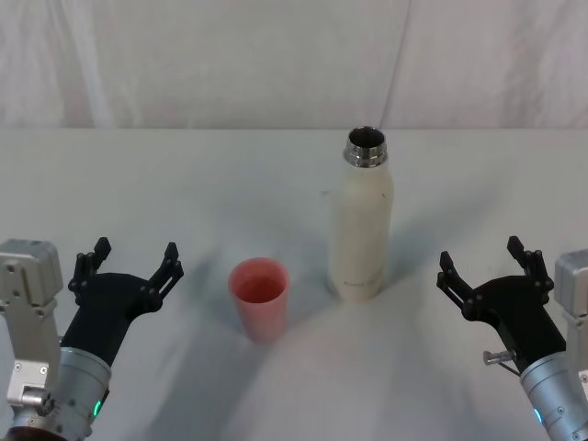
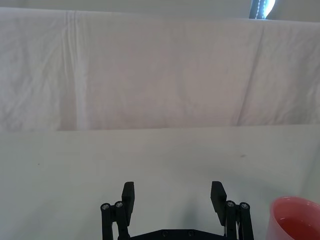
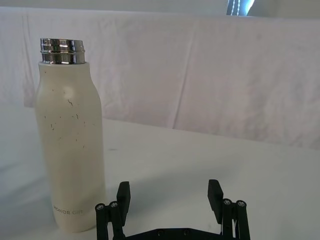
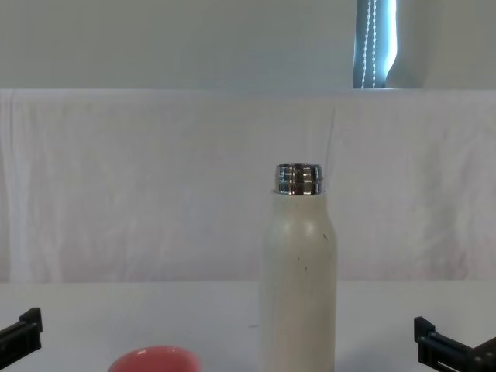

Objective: Grasp the thermos with one hand and pour water into the cup lid.

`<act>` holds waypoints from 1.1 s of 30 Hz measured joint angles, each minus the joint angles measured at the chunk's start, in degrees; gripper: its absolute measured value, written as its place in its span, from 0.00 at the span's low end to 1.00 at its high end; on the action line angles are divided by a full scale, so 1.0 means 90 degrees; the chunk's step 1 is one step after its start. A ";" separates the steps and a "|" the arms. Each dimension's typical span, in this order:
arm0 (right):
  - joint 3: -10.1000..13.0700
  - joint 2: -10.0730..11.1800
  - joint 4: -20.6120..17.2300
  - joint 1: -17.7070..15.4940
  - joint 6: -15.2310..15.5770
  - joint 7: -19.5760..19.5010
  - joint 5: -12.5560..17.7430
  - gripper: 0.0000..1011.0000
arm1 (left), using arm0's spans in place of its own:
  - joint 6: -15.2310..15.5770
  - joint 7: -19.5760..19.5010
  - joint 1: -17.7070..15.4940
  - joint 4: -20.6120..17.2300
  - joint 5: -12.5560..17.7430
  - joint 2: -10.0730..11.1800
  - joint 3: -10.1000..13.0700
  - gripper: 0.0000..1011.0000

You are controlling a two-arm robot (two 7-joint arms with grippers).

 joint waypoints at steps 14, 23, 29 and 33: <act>-0.0005 -0.0140 0.0000 0.0062 0.0229 0.0583 0.0173 0.99 | 0.0000 0.0000 0.0000 0.0000 0.0000 0.0000 0.0000 0.99; -0.0090 -0.0286 0.0106 0.0269 0.0423 0.1018 0.0241 0.99 | 0.0000 0.0000 0.0000 0.0000 0.0000 0.0000 0.0000 0.99; -0.0167 -0.0397 0.0289 0.0514 0.0558 0.1169 0.0228 0.99 | 0.0000 0.0000 0.0000 0.0000 0.0000 0.0000 0.0000 0.99; -0.0200 -0.0435 0.0354 0.0603 0.0600 0.1212 0.0225 0.99 | 0.0000 0.0000 0.0000 0.0000 0.0000 0.0000 0.0000 0.99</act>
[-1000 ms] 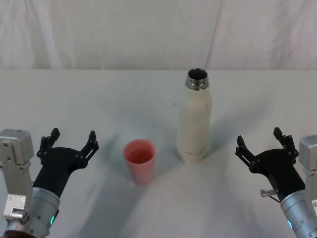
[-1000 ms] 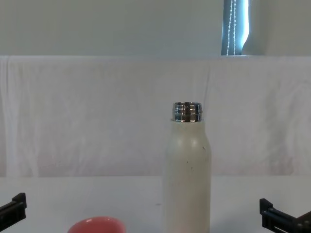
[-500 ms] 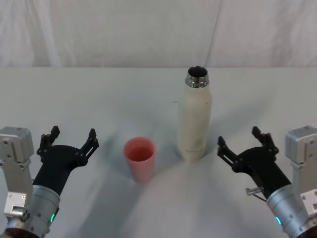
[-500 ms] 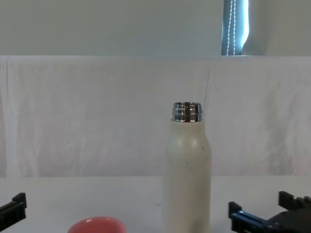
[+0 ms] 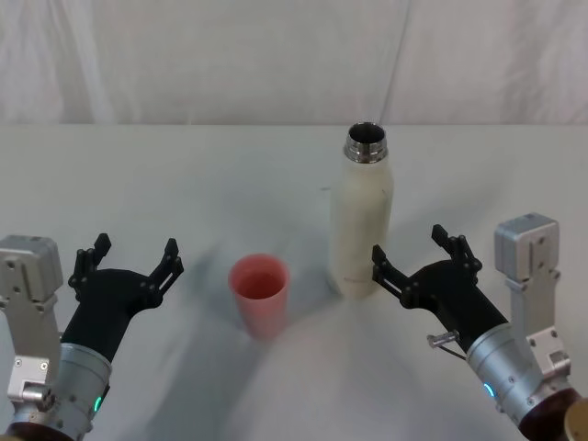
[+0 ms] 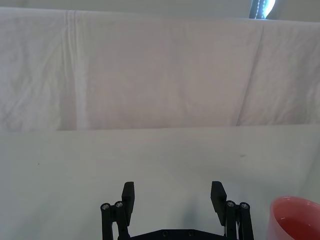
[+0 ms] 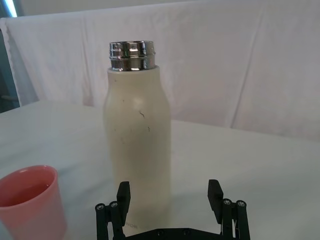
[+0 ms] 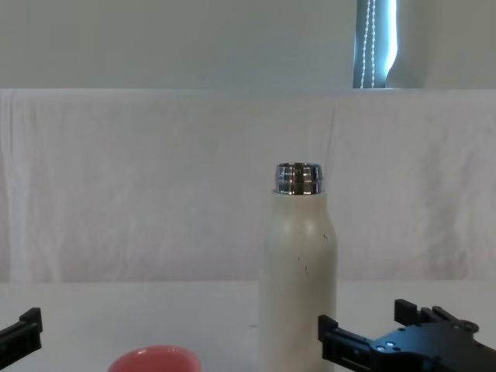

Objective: Grasp the thermos with one hand and pour water into the cup lid.

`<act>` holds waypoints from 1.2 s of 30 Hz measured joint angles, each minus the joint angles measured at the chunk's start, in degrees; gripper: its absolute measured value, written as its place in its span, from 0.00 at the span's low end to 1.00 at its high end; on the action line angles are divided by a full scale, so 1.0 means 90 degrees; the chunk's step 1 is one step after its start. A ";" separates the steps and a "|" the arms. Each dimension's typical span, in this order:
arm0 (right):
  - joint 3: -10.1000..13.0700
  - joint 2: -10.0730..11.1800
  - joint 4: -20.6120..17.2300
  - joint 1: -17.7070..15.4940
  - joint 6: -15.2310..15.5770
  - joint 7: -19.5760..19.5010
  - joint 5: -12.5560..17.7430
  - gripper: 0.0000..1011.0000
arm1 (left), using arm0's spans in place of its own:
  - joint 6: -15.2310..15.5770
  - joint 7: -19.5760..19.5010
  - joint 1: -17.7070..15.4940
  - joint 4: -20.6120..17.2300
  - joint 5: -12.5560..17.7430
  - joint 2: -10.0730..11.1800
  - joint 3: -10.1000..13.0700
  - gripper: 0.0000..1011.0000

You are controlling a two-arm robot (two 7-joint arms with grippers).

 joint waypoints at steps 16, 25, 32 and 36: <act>-0.0198 -0.0163 0.0225 0.0369 0.0122 0.0080 -0.0097 0.99 | 0.0000 0.0000 0.0000 0.0000 0.0000 0.0000 0.0000 0.99; -0.0268 -0.0258 0.0447 0.0568 0.0155 0.0083 -0.0123 0.99 | 0.0000 0.0000 0.0000 0.0000 0.0000 0.0000 0.0000 0.99; -0.0288 -0.0319 0.0644 0.0702 0.0157 0.0084 -0.0120 0.99 | 0.0000 0.0000 0.0000 0.0000 0.0000 0.0000 0.0000 0.99; -0.0286 -0.0364 0.0775 0.0786 0.0157 0.0085 -0.0104 0.99 | 0.0000 0.0000 0.0000 0.0000 0.0000 0.0000 0.0000 0.99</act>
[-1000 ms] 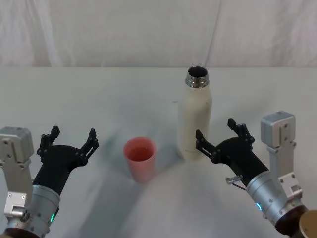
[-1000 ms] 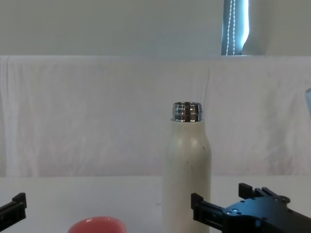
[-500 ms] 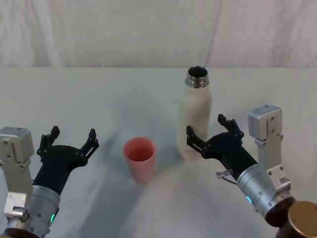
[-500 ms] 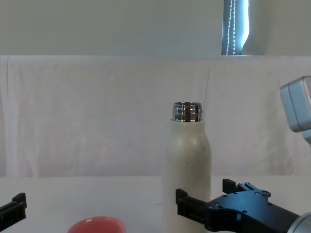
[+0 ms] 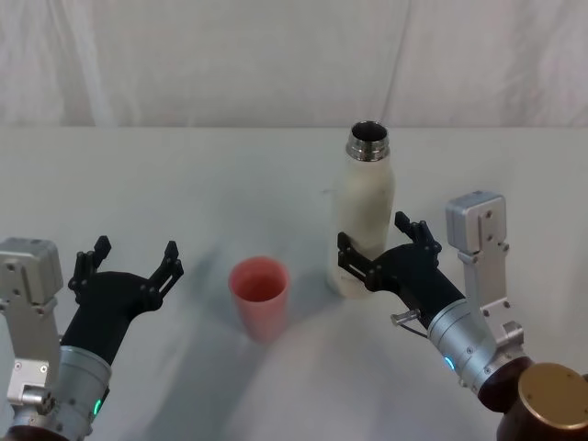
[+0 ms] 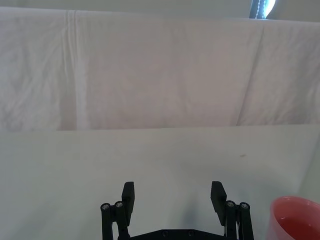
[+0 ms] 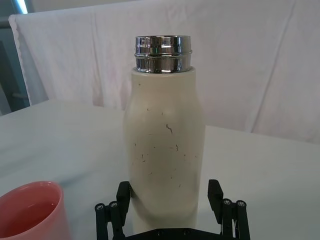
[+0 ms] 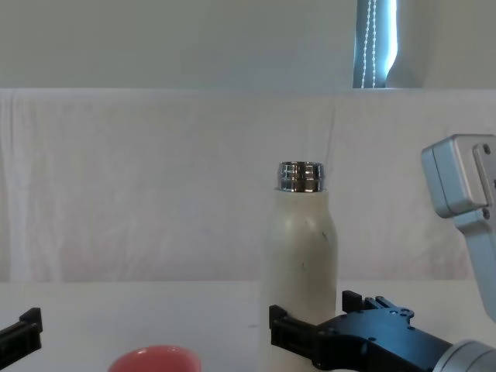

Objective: Grasp the thermos with one hand and pour water into the cup lid.

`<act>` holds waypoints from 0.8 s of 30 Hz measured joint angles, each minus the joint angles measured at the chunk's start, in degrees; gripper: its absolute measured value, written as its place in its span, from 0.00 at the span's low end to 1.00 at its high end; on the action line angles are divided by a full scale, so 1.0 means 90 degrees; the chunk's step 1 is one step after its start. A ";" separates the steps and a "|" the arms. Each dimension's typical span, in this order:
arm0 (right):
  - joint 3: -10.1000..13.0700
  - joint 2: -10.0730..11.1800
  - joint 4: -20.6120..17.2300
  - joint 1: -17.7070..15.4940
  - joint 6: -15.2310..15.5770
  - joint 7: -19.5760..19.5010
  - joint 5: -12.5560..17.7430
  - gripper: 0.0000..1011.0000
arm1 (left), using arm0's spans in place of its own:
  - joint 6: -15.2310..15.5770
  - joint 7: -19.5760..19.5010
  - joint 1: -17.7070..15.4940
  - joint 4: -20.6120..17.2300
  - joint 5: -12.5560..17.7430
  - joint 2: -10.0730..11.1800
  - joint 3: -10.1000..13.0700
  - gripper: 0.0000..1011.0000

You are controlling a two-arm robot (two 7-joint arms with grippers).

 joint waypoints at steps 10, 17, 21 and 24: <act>-0.0021 -0.0060 0.0166 0.0133 -0.0001 0.0000 0.0021 0.99 | 0.0000 0.0000 0.0000 0.0000 0.0000 0.0000 0.0000 0.99; -0.0060 -0.0108 0.0242 0.0213 0.0001 0.0007 0.0025 0.99 | 0.0000 0.0000 0.0000 0.0000 0.0000 0.0001 0.0000 0.99; -0.0087 -0.0140 0.0292 0.0262 0.0002 0.0014 0.0031 0.99 | 0.0000 0.0000 0.0000 0.0000 0.0000 0.0000 0.0000 0.99; -0.0105 -0.0170 0.0347 0.0313 0.0002 0.0015 0.0037 0.99 | 0.0000 0.0000 0.0000 0.0000 0.0000 0.0000 0.0000 0.99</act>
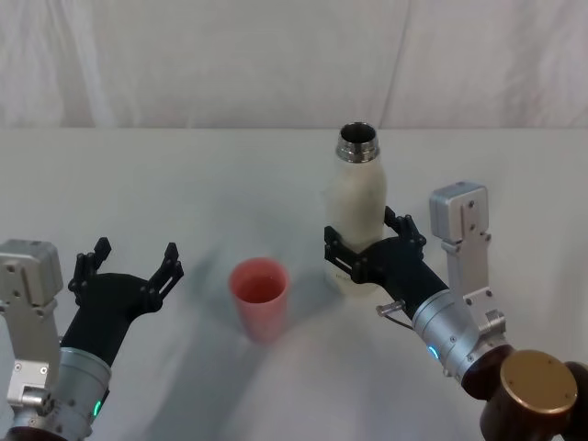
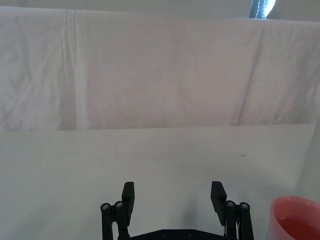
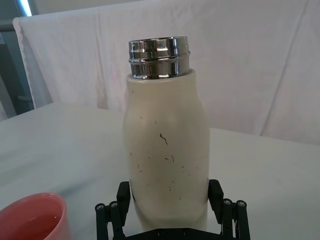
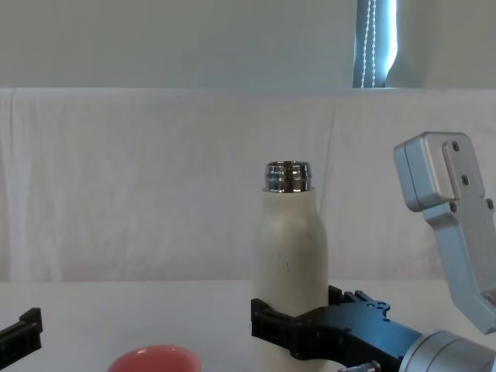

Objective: Grasp the thermos with one hand and pour water into the cup lid.

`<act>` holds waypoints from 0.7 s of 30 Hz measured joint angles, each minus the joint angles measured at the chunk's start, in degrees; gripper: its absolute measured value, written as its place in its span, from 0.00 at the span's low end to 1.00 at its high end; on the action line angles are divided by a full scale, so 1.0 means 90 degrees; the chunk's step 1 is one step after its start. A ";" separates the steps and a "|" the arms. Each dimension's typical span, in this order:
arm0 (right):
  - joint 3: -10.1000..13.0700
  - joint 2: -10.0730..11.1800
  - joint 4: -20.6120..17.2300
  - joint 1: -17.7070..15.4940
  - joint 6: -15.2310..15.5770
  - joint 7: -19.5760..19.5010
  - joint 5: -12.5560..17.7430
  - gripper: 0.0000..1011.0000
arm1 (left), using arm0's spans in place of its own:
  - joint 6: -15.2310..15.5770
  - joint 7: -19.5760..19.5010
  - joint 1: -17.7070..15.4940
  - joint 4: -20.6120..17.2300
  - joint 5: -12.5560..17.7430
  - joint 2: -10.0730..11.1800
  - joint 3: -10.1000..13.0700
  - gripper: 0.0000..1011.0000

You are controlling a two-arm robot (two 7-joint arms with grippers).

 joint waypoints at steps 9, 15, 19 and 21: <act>-0.0041 -0.0055 0.0142 0.0111 -0.0004 0.0002 0.0004 0.99 | 0.0000 0.0000 0.0000 0.0000 0.0000 0.0000 0.0000 0.99; -0.0048 -0.0073 0.0234 0.0173 -0.0004 0.0002 0.0003 0.99 | 0.0000 0.0000 0.0000 0.0000 0.0000 0.0000 0.0000 0.99; -0.0048 -0.0083 0.0293 0.0219 -0.0006 0.0002 0.0012 0.99 | 0.0000 0.0000 0.0000 0.0000 0.0000 0.0000 0.0000 0.99; -0.0046 -0.0092 0.0334 0.0255 -0.0006 0.0005 0.0029 0.99 | 0.0000 0.0000 0.0000 0.0000 0.0000 0.0000 0.0000 0.99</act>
